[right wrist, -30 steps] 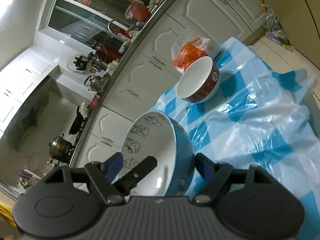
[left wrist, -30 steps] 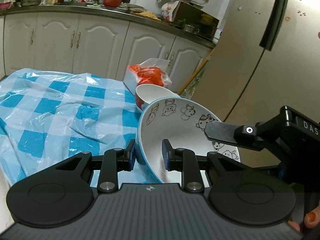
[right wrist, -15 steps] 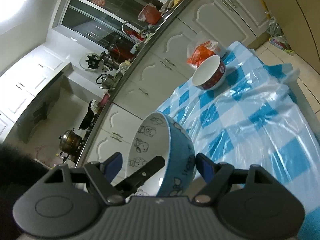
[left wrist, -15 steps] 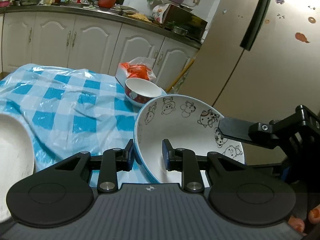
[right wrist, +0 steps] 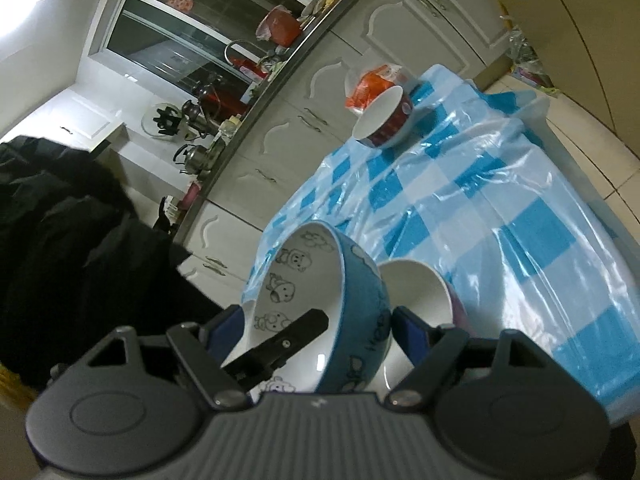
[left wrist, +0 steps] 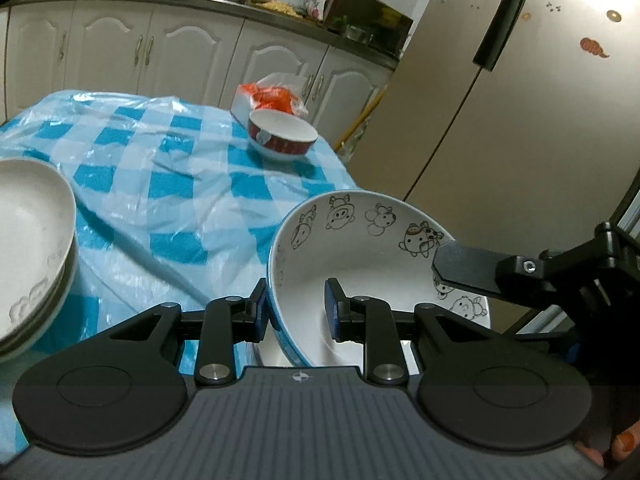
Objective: Organize plates and bowls
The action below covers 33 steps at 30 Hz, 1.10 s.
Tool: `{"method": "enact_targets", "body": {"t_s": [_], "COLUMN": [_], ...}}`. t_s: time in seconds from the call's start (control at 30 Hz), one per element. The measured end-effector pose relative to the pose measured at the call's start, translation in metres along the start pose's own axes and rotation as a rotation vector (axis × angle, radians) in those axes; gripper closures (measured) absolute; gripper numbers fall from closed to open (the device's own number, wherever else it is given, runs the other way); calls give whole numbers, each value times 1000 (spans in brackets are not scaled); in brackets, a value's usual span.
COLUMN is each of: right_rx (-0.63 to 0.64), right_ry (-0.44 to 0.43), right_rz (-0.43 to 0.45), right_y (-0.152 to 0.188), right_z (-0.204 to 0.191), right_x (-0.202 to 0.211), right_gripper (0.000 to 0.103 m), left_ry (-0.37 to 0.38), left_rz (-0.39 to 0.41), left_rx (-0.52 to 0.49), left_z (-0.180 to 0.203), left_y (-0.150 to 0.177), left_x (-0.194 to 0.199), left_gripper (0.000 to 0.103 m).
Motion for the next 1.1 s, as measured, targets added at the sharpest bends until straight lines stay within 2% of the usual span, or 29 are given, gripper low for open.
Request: {"method": "enact_targets", "body": {"t_s": [0.77, 1.1], "right_rx": [23, 79], "right_ry": [44, 71], "right_rz": [-1, 15], "right_y": [14, 15], "right_z": [9, 4], "right_x": [7, 10], "right_gripper": [22, 22], "left_ry": [-20, -25], "left_rz": [-17, 0], "left_rx": [-34, -74], "left_z": [7, 11], "left_y": [16, 20], "left_x": [1, 2], "left_gripper": [75, 69]}}
Point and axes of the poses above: each gripper's, at about its wrist camera, not at the fingertips, and x roughly against the way its jaws point, z to its right, y to its underside, the point moved 1 cm from there along -x, roughly the way its jaws point, and after that the axes turned 9 degrees about z, right-handed, at the moved point
